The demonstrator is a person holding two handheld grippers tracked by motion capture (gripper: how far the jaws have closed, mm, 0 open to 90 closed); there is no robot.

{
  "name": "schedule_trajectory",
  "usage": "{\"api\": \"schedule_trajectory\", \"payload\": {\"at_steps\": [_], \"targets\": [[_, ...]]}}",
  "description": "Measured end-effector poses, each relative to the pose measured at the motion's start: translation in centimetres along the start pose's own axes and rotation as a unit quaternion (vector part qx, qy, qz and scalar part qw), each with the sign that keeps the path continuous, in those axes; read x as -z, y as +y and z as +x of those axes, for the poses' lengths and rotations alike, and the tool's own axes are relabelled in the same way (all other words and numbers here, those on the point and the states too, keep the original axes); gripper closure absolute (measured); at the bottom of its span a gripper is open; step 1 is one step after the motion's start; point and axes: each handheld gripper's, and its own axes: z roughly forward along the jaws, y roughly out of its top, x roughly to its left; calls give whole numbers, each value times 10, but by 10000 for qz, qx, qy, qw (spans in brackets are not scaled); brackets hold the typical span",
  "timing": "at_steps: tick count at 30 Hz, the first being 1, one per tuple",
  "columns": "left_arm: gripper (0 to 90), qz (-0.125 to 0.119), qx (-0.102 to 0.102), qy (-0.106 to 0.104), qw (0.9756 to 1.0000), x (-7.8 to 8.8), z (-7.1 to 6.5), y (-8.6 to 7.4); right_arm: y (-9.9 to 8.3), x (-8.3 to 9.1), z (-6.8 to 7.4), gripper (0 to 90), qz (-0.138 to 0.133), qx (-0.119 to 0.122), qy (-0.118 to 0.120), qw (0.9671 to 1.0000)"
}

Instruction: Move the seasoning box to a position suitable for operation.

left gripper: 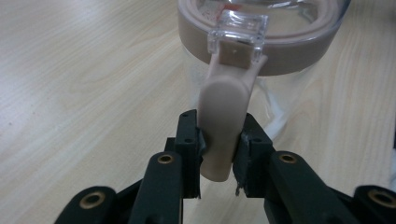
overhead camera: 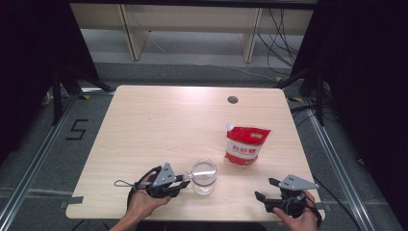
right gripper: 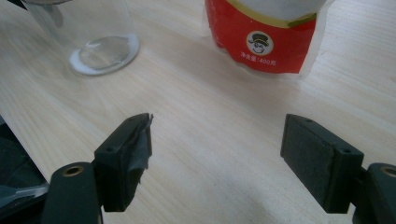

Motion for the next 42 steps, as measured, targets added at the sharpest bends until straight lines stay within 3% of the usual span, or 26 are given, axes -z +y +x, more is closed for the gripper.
{"api": "schedule_trajectory", "payload": {"at_steps": [3,4,5,9,11,14,15,18,20,21,23,25,28,32,33,34,35,36,39,40,42], "targets": [[733,11,24,-19,10000,-1,0,0,0,0,0,256,-15,-13,-7,10000],[733,59,-110,65,9999,0,2,1,0,0,-1,256,-39,34,-15,10000],[735,24,55,109,9999,-1,0,1,0,0,-2,256,-48,27,1,10000],[738,-15,116,100,9999,-2,2,0,0,0,0,256,9,-43,17,10000],[740,68,38,158,9998,-1,4,0,0,0,0,257,2,-11,17,10000],[743,-50,145,270,9995,-3,2,0,0,0,0,256,0,-7,22,10000],[743,-33,171,259,9995,-3,2,0,0,-1,-3,256,-66,157,6,9999],[747,-37,175,308,9994,-3,4,0,0,0,-3,256,-56,99,13,9999],[748,-45,164,283,9995,-4,5,0,-1,0,-2,256,-63,54,15,10000],[748,-43,136,268,9995,-4,5,0,0,-1,-4,256,-93,146,18,9998],[750,-49,165,252,9995,-4,5,1,-1,-2,-2,256,-14,3,71,10000],[750,-19,81,223,9997,-4,7,1,-1,-2,-3,256,-41,-24,106,9999],[751,-61,132,164,9998,-6,7,1,-1,-3,-5,256,-8,-81,63,9999],[751,-71,63,113,9999,-8,5,2,0,-4,-7,256,-68,154,61,9998],[750,-111,104,103,9998,-9,3,3,-1,-4,-5,256,-62,32,74,9999],[750,-34,-50,129,9999,-9,5,4,-1,-4,-5,256,-69,57,66,9999],[750,-140,74,103,9998,-11,2,3,-1,-3,-4,256,-95,57,58,9999],[750,-149,0,92,9998,-11,2,4,-1,-3,-4,256,-93,45,80,9999],[747,-129,127,23,9998,-11,4,4,-1,-3,-4,256,-22,-33,86,10000],[739,-94,61,81,9999,-10,5,4,-1,-3,-6,256,-99,110,32,9999],[678,-143,97,2,9999,-10,2,4,-1,-3,-6,256,-94,102,41,9999]]}}
